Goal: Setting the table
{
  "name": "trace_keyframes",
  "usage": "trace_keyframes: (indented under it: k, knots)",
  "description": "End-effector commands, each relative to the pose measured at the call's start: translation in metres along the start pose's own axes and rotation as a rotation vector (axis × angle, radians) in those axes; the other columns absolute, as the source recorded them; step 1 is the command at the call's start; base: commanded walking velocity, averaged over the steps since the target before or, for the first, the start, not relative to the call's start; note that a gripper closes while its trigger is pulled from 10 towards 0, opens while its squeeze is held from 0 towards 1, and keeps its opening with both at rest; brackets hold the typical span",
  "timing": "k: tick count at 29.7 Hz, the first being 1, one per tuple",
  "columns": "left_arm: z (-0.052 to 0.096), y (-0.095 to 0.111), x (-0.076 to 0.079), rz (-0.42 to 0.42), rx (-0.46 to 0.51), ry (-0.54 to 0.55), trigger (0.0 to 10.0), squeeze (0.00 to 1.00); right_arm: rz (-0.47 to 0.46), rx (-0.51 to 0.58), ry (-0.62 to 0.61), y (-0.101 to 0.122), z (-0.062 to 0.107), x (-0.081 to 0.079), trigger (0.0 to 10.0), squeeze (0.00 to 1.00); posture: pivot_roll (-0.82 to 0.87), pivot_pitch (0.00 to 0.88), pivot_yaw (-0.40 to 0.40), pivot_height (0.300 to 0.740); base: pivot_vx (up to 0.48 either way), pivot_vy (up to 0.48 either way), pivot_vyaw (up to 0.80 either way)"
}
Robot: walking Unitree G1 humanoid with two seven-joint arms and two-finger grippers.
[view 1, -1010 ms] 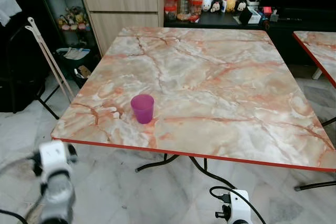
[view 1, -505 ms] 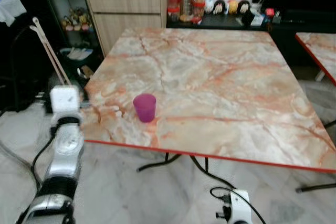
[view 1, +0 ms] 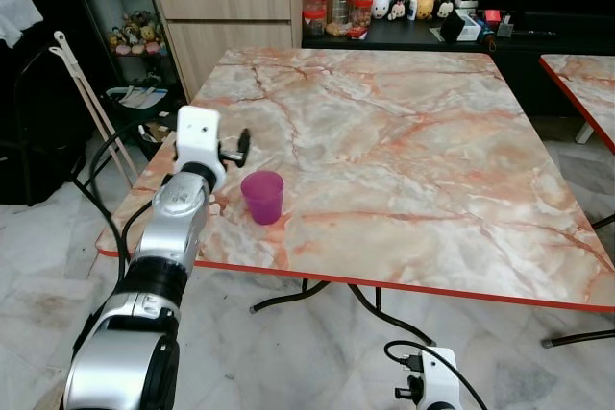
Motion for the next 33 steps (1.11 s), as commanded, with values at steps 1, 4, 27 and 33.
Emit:
trace_keyframes:
  k: [1, 4, 27, 33]
  knots:
    - [-0.001, -0.008, 0.0, -0.035, -0.082, -0.028, 10.0, 0.0, -0.011, 0.001, -0.005, 0.002, -0.001, 0.0, 10.0, 0.0, 0.0, 0.0, 0.034, 0.74, 0.0, 0.0, 0.0]
    - [-0.005, -0.006, 0.003, -0.078, -0.135, -0.057, 10.0, 0.0, -0.016, 0.004, -0.004, 0.003, -0.001, 0.0, 10.0, 0.0, 0.0, 0.0, 0.034, 0.74, 0.0, 0.0, 0.0]
    - [-0.008, -0.035, 0.008, -0.126, -0.306, -0.019, 10.0, 0.0, -0.018, 0.003, -0.01, 0.003, -0.001, 0.003, 10.0, 0.0, -0.01, 0.0, 0.034, 0.74, 0.0, 0.0, 0.0]
    - [-0.01, -0.041, 0.008, -0.112, -0.33, -0.001, 10.0, 0.0, -0.016, 0.001, -0.01, 0.003, -0.001, 0.003, 10.0, 0.0, -0.01, 0.0, 0.033, 0.74, 0.0, 0.0, 0.0]
Point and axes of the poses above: a point about 5 cm out from each wrist's last joint towards the gripper, its own z axis pointing back from the gripper into the wrist, its own y axis along the axis of the wrist's last joint, x = y × z, the point moved 4 cm from there along -z, pointing out of the wrist towards the gripper, and after that the axes turned 13 degrees about z, right-handed, at the moved point
